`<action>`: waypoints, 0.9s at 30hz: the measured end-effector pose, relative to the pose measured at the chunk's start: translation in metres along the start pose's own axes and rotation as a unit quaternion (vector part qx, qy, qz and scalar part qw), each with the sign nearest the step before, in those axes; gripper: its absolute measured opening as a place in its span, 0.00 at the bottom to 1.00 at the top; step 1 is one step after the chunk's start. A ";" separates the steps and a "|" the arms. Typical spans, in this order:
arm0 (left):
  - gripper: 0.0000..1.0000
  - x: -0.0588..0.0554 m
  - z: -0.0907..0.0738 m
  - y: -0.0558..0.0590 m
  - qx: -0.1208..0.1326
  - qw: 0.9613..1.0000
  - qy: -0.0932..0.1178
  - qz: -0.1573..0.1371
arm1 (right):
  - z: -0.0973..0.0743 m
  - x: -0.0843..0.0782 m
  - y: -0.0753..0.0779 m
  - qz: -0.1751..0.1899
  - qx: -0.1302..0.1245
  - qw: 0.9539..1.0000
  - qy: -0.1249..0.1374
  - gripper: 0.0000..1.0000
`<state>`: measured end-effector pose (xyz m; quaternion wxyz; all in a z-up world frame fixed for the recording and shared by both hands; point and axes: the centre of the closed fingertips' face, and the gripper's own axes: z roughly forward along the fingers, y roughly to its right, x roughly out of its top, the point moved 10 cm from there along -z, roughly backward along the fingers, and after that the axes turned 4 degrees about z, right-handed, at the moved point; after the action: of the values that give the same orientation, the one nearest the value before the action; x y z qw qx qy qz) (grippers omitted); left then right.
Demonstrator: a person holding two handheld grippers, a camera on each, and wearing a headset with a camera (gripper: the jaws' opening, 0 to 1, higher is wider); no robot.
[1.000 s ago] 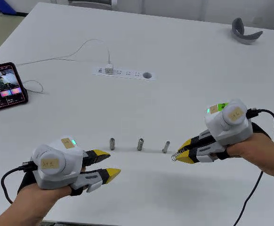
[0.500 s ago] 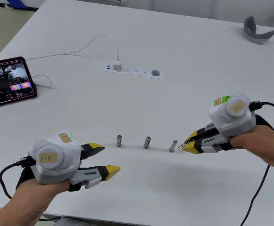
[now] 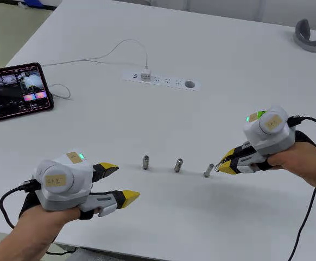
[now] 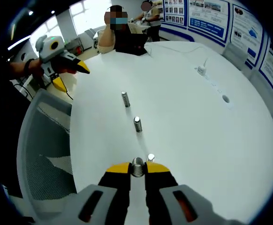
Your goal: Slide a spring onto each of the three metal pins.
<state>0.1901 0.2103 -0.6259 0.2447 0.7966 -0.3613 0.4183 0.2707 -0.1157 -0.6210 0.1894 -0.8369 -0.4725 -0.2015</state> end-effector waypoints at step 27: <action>0.54 -0.012 -0.013 -0.006 0.026 0.999 -0.009 -0.026 | 0.028 0.002 0.024 -0.010 -0.003 1.000 -0.022 0.13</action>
<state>0.1840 0.2274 -0.6293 0.2317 0.8154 -0.3321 0.4137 0.2968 -0.1117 -0.6465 0.1742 -0.8369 -0.4843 -0.1865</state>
